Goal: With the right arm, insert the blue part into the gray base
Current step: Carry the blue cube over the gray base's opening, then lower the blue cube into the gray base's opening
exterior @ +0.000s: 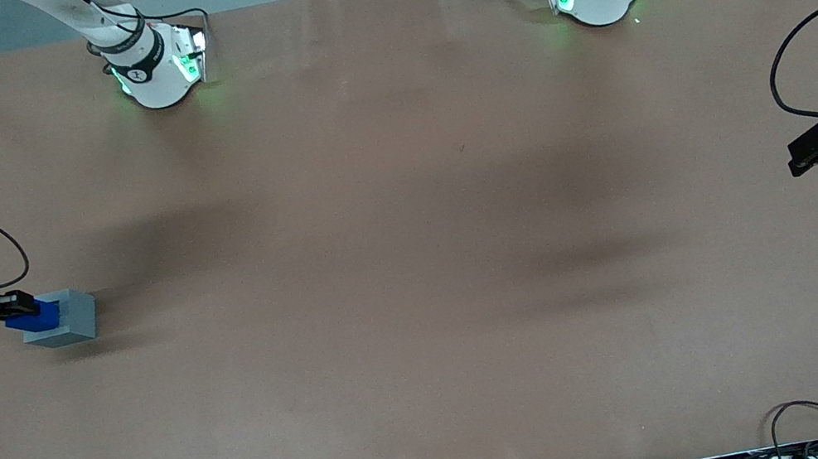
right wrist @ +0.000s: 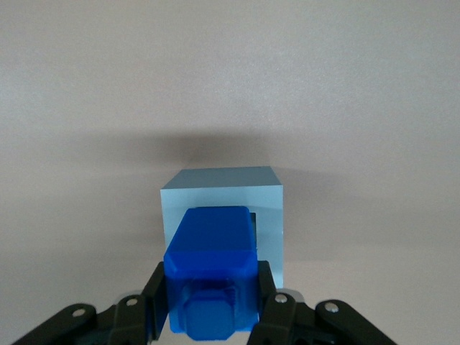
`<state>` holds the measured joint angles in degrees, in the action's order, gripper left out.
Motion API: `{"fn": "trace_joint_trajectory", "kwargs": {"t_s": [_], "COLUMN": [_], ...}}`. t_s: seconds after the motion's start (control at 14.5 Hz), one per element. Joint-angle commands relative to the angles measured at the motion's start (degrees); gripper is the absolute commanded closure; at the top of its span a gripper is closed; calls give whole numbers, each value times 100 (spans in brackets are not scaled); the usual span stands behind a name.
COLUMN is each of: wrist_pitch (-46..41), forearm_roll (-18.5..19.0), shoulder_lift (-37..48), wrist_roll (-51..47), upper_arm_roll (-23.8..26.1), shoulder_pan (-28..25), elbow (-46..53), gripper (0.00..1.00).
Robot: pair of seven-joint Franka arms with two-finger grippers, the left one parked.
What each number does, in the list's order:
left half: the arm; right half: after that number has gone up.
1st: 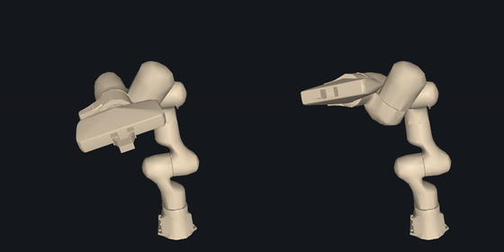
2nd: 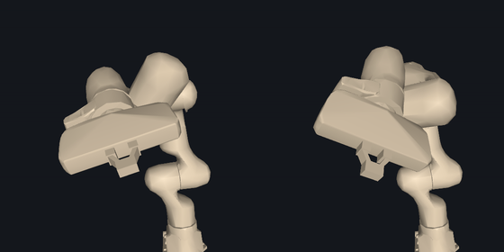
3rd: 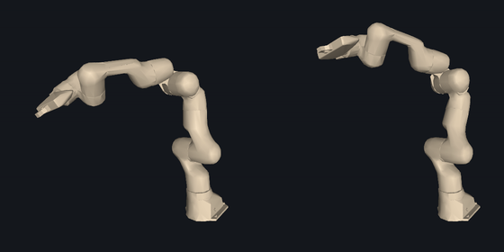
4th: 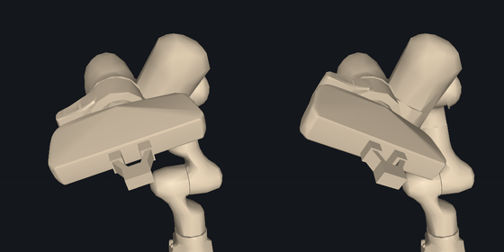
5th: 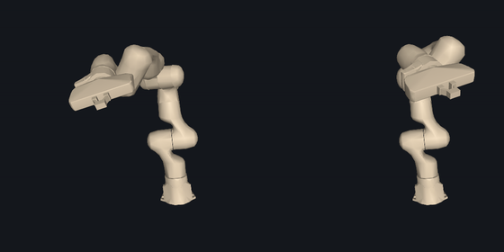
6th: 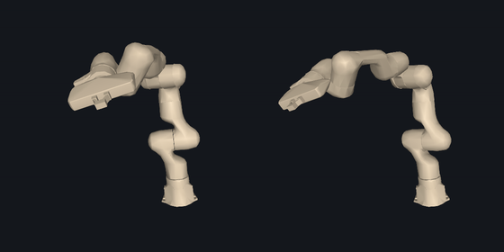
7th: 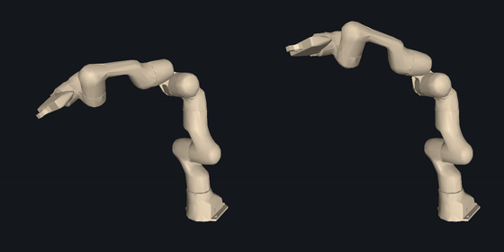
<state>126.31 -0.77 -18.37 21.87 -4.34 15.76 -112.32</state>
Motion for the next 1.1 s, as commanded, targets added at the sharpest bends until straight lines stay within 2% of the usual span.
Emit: {"fn": "trace_joint_trajectory", "kwargs": {"t_s": [0.0, 1.03], "wrist_pitch": [-54, -195], "forearm_roll": [77, 77], "shoulder_lift": [-44, -140], "wrist_roll": [37, 28], "upper_arm_roll": [92, 92], "shoulder_pan": [121, 182], "elbow": [52, 43], "gripper": [94, 92]}}
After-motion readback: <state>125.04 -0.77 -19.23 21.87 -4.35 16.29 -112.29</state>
